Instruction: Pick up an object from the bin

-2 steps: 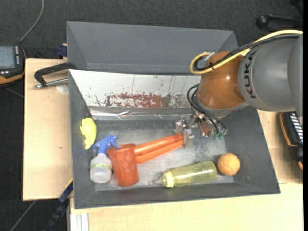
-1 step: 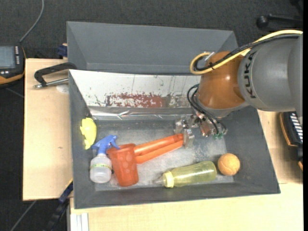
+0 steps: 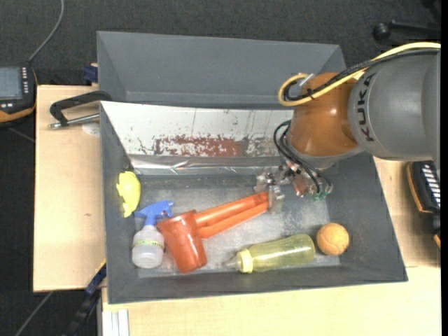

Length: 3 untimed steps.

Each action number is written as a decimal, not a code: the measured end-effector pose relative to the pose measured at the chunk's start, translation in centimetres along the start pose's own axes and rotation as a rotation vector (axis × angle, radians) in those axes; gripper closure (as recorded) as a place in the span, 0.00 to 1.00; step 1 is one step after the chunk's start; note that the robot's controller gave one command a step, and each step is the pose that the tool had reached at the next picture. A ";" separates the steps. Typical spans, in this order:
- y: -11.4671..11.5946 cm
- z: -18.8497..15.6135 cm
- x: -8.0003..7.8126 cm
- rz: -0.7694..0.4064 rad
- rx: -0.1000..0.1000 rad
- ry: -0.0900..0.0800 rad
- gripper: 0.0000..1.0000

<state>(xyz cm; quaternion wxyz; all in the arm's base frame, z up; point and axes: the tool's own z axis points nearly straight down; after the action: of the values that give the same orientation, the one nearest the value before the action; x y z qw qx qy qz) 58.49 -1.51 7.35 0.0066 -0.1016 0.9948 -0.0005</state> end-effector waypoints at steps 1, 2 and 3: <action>0.5 -1.2 -0.3 -0.010 0.001 -0.003 1.00; 0.2 -3.6 -0.2 -0.004 0.000 -0.005 1.00; -0.2 -7.5 0.4 0.006 0.002 -0.008 1.00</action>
Offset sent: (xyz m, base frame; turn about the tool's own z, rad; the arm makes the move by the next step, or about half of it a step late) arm 0.0004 -0.0009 0.0454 -0.0003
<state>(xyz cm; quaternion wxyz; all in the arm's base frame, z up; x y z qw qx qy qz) 58.06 -1.75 14.81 0.0108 -0.0985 0.9951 -0.0009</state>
